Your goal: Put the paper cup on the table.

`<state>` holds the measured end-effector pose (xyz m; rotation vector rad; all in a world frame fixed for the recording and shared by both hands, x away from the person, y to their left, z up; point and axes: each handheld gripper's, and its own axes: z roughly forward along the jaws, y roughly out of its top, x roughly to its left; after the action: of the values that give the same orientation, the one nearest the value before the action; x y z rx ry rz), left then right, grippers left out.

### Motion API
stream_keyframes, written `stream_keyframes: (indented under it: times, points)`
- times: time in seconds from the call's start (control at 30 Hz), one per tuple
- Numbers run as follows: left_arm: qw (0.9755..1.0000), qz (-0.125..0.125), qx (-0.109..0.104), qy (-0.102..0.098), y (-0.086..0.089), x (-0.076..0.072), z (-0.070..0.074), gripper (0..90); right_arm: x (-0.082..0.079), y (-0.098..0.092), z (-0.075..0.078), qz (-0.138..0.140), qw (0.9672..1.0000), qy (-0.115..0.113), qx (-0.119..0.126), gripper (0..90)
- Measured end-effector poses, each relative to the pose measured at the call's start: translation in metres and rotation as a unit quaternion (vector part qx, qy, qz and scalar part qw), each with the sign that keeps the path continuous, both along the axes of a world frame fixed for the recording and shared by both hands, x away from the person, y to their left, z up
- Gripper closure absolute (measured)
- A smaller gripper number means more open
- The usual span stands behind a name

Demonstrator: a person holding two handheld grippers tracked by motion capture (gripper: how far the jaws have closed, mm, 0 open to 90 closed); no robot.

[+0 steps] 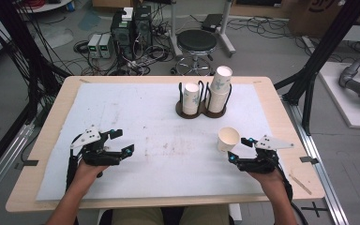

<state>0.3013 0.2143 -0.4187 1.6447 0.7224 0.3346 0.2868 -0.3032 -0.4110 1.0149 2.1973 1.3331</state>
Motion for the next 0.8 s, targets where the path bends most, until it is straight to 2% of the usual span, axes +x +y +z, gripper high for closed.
stream_keyframes:
  times: [0.23,0.43,0.8]
  points:
    - [0.9999,0.007,-0.010,-0.003,0.006,-0.003,0.002,16.1,-0.009,0.000,0.010,0.012,0.9996,-0.016,0.021,20.8]
    - [0.9998,0.002,-0.017,-0.010,0.007,-0.008,0.002,16.1,-0.015,0.006,0.018,0.038,0.9978,-0.039,0.037,20.8]
    - [0.9996,0.001,-0.018,-0.020,0.008,-0.015,0.005,16.2,-0.015,0.013,0.022,0.042,0.9970,-0.051,0.041,20.8]
